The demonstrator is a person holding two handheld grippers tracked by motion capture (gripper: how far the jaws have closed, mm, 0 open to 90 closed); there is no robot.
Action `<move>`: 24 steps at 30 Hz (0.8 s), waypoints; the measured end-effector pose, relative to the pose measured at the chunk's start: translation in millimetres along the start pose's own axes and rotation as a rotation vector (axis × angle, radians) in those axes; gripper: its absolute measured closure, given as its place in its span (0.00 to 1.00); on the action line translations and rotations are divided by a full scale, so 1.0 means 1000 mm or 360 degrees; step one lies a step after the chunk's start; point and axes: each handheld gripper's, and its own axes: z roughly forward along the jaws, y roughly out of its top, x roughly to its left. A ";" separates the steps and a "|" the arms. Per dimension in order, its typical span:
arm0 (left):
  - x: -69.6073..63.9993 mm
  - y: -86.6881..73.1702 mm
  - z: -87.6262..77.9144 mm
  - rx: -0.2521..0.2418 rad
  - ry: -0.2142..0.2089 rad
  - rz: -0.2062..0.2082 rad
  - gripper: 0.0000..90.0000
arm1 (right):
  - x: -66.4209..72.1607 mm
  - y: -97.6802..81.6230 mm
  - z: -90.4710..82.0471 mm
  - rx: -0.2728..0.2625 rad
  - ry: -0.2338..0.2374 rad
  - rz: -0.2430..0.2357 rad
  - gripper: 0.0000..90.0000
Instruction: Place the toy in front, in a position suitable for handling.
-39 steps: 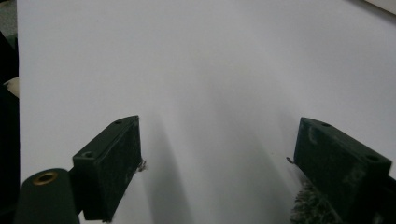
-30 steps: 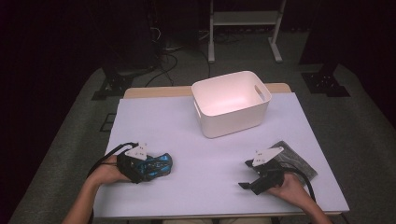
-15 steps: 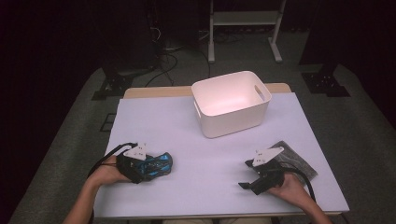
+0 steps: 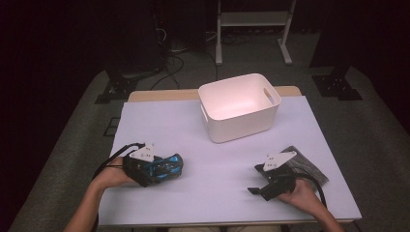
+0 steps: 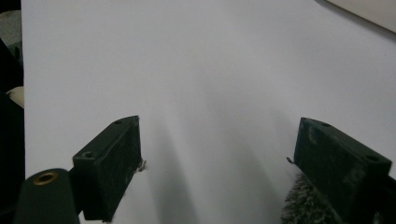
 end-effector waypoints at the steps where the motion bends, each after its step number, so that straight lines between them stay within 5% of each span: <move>1: 0.000 0.004 0.000 -0.0002 -0.0007 0.0006 0.29 | 0.000 0.000 -0.001 -0.0004 -0.0001 0.0002 0.15; 11: -0.001 0.048 0.015 -0.0019 -0.0064 0.0113 0.29 | -0.001 0.000 -0.014 -0.0030 -0.0017 -0.0009 0.15; 24: -0.009 0.111 0.061 -0.0018 -0.0177 0.0269 0.29 | -0.006 -0.016 -0.054 -0.0095 -0.0095 0.0003 0.15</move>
